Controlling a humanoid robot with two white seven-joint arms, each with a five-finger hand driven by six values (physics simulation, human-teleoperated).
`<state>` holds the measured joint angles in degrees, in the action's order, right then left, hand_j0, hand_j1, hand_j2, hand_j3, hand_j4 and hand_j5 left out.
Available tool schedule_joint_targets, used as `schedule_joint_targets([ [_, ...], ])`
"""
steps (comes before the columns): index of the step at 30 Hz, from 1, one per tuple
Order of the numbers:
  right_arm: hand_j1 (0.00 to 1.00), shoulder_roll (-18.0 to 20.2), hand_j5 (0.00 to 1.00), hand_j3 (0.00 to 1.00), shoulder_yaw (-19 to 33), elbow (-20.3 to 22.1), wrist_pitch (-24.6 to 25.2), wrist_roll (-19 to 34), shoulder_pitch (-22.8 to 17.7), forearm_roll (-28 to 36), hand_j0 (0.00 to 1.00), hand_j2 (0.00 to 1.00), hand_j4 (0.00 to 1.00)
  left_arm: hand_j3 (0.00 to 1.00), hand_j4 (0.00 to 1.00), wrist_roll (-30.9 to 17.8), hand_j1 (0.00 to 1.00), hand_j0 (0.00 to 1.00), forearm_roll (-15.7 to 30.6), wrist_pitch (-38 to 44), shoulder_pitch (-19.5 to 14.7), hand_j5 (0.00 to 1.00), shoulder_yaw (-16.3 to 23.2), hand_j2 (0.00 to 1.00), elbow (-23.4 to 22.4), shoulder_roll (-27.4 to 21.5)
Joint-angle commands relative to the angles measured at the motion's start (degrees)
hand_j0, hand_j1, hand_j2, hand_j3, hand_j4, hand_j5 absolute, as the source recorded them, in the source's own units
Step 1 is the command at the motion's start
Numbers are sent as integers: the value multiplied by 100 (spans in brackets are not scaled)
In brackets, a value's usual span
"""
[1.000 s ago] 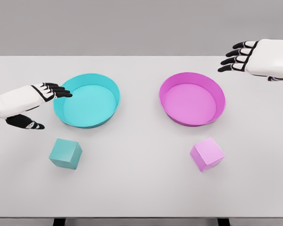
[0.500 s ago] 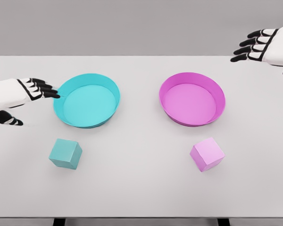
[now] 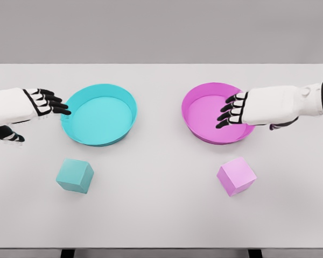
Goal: Place the blocks in the corresponding plates according to their colors
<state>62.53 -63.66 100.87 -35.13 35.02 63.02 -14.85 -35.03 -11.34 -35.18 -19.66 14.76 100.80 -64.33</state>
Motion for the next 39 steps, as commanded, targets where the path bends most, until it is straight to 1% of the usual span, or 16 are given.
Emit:
schedule_joint_targets([
  [1,100,-4,100,100,-191,3,13,-2,0,17,100,100,100,100,100,3,100,100,-44,18,-47,100,124,100,-113,123],
  [2,100,-22,100,100,-331,3,13,-2,35,17,100,100,100,100,100,3,100,100,-35,18,-292,100,343,100,-254,158],
  [4,100,-179,100,100,-516,2,13,-2,114,17,100,100,100,100,100,3,100,100,52,18,-1380,100,1588,100,-710,368],
  [6,100,-180,100,100,-604,-6,13,-2,114,0,100,100,100,100,100,3,100,100,527,18,-2199,100,2566,100,-878,395],
  [7,100,-180,100,100,-622,2,13,-2,114,-9,100,100,100,100,100,3,100,100,703,18,-2455,100,2830,100,-861,378],
  [8,100,-189,100,100,-735,-6,13,-2,114,-9,100,100,100,100,100,3,100,100,1018,18,-2761,100,3242,100,-808,343],
  [9,100,-189,100,100,-824,3,13,-2,114,-18,100,100,100,100,100,3,100,100,1204,18,-3166,100,3831,100,-703,307],
  [10,100,-189,100,100,-859,3,13,-2,114,-18,100,100,100,100,100,3,100,100,1274,18,-3367,100,4129,100,-642,307],
  [11,100,-171,100,100,-877,3,13,-2,114,-18,100,100,100,100,100,3,100,100,1468,18,-3782,100,4728,100,-457,263],
  [12,100,-154,100,100,-912,3,13,-2,123,-27,100,100,100,100,100,3,100,100,1538,18,-3923,100,4975,100,-316,114],
  [13,100,-145,100,100,-991,3,13,-2,123,-36,100,100,100,100,100,3,100,100,1635,18,-3958,100,5028,100,-35,-158],
  [14,100,-145,100,100,-1087,3,13,-2,123,-62,100,100,100,100,100,3,100,100,1670,18,-3967,100,5028,100,27,-395],
  [15,100,-145,100,100,-1114,3,13,-2,123,-62,100,100,100,100,100,3,100,100,1670,18,-3967,100,5028,100,27,-440],
  [21,100,-250,100,100,-1281,3,13,-2,141,-71,100,100,100,100,100,3,100,100,1635,18,-3941,100,5345,100,27,-405],
  [26,100,-347,100,100,-1369,11,13,-2,141,-71,100,100,100,100,100,3,100,100,1442,18,-3783,100,5353,100,18,-317],
  [39,100,-338,100,100,-1492,11,13,-2,158,-247,100,100,100,100,100,3,100,100,1072,18,-3387,100,5318,100,-114,-176],
])
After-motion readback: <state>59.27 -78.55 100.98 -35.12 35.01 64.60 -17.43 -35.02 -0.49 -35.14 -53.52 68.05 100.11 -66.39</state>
